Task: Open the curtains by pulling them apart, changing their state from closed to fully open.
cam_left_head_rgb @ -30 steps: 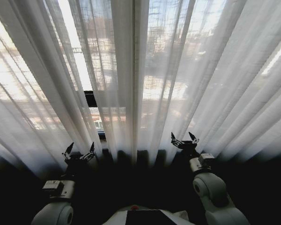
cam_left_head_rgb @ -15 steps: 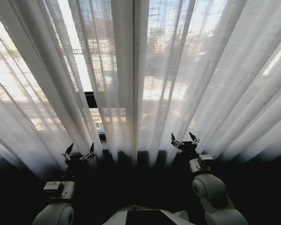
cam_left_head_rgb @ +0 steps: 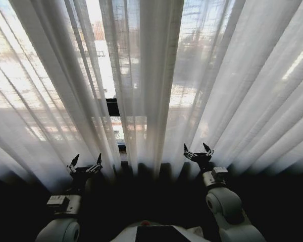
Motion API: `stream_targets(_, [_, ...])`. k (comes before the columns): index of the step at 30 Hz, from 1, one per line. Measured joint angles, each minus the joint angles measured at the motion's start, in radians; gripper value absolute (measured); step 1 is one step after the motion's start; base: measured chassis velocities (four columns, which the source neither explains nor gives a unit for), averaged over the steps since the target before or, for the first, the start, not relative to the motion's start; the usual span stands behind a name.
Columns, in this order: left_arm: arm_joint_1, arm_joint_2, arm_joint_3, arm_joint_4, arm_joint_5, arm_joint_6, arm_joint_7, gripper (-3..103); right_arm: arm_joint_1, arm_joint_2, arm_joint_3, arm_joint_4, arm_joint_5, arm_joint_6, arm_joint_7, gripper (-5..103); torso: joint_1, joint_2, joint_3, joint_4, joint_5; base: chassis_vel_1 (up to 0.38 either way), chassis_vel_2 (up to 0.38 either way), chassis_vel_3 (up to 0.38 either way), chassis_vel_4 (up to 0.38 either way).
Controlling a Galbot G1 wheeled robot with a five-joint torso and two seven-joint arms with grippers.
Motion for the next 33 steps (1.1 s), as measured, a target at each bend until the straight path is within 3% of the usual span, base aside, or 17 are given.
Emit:
stream_targets(11, [0.002,-0.004,0.001,0.003,0.001,-0.006,0.000,100,0.000,0.002,-0.004,-0.010,0.002,0.027,-0.013,100,0.000,0.000,0.000,0.0000,0.0002,0.343,0.337,-0.349,-0.342])
stream_targets(18, [0.005,-0.005,-0.007,0.003,0.000,-0.009,-0.001,100,0.006,0.003,-0.018,-0.013,0.016,0.028,-0.015,100,0.000,0.000,0.000,0.0000,-0.0008,0.192,0.187,-0.167,-0.179])
stream_targets(24, [0.011,-0.008,-0.002,-0.001,0.007,-0.010,-0.001,100,0.104,-0.017,-0.053,-0.083,0.111,-0.011,-0.005,100,0.000,0.000,0.000,-0.0001,0.0012,0.009,0.009,-0.014,-0.006])
stream_targets(33, [0.015,-0.017,-0.009,-0.011,0.016,-0.008,-0.002,100,0.230,-0.050,-0.099,-0.196,0.241,-0.041,0.004,100,0.000,0.000,0.000,-0.0001,-0.0001,-0.029,-0.017,0.027,0.017])
